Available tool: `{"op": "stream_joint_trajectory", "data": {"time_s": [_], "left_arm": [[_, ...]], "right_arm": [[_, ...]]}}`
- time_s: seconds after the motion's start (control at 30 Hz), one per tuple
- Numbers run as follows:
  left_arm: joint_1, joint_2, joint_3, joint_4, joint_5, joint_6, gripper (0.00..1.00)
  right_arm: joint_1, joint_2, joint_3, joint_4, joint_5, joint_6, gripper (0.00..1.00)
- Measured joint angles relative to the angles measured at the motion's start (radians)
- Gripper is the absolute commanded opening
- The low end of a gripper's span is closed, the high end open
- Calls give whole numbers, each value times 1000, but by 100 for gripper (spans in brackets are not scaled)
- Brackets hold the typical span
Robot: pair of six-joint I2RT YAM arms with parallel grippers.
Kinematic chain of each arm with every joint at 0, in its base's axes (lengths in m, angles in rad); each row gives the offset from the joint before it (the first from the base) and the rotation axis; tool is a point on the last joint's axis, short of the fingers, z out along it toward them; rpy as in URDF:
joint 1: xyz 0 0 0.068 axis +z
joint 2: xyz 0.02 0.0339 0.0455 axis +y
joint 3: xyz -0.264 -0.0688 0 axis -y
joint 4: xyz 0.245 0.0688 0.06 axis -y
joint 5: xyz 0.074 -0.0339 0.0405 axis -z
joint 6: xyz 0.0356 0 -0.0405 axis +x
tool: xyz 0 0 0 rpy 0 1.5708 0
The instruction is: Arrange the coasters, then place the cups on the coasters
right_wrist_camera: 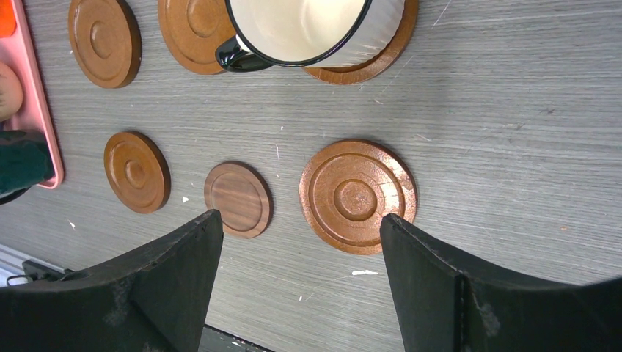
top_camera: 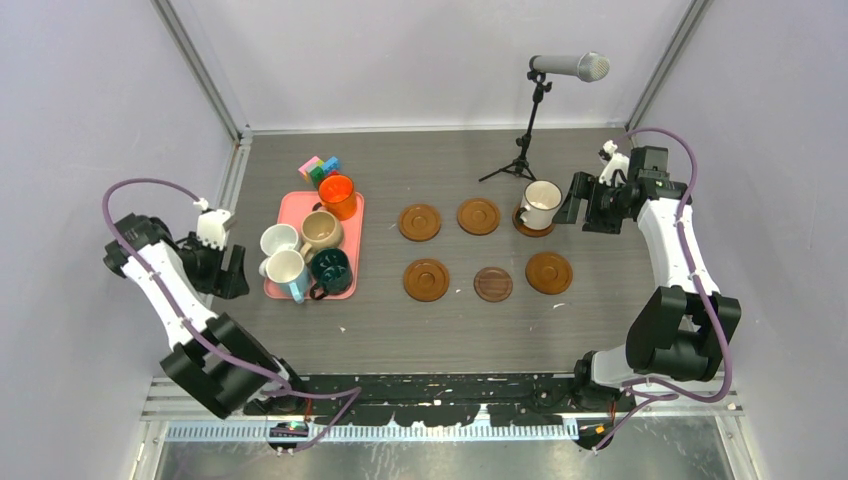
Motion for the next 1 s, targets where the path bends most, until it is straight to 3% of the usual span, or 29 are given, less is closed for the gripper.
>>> {"op": "stream_joint_trajectory", "data": {"time_s": [0.2, 0.37, 0.6, 1.0], "left_arm": [[5, 100, -58, 67, 89, 100, 70], [5, 149, -61, 114, 145, 119, 62], [2, 260, -66, 177, 155, 135, 61], [-112, 266, -143, 268, 127, 113, 58]], "right_arm": [[0, 0, 0, 0, 1, -6, 83], [0, 0, 0, 0, 1, -10, 83], [0, 0, 0, 0, 1, -11, 83], [0, 0, 0, 0, 3, -18, 83]]}}
